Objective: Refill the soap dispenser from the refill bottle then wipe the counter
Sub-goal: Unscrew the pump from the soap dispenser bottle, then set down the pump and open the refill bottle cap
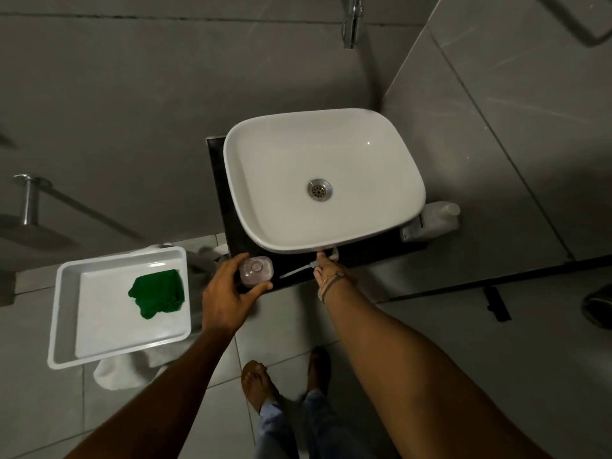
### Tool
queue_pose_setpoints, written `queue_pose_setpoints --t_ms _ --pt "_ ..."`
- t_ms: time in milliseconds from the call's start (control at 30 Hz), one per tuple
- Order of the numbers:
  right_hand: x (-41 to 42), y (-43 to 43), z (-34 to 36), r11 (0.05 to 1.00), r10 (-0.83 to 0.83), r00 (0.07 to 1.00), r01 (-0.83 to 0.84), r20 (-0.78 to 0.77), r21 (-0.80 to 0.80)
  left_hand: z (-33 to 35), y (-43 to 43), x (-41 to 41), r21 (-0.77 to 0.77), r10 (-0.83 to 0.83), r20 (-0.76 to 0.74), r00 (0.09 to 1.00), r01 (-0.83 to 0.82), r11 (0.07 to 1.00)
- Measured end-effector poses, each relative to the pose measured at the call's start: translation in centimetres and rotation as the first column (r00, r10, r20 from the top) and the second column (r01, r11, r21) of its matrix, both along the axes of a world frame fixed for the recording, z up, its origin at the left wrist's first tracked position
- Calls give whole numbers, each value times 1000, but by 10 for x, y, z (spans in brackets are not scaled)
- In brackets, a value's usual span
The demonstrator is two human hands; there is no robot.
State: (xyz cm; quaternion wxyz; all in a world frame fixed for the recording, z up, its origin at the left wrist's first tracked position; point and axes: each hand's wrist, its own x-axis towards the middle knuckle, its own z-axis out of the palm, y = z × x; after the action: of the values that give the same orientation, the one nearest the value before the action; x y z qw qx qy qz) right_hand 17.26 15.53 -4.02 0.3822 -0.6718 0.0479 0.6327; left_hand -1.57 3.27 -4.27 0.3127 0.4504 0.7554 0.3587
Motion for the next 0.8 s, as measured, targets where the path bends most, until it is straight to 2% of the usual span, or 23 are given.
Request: queue_pose_setpoints --t_ms 233,400,633,800 --pt "-6 0 3 999 44 991 -40 127 -36 -1 2 0 -23 0 -10 1000 0 1000" --pt "-11 0 5 998 -59 997 60 47 -3 -1 1 3 -42 14 -30 999 -15 999" --pt "-10 -3 4 1000 7 991 -3 137 -27 1 -4 6 -80 26 -20 999 -27 996" --pt "-2 -13 8 999 -30 984 26 177 29 7 -22 14 -165 158 19 987 -153 974"
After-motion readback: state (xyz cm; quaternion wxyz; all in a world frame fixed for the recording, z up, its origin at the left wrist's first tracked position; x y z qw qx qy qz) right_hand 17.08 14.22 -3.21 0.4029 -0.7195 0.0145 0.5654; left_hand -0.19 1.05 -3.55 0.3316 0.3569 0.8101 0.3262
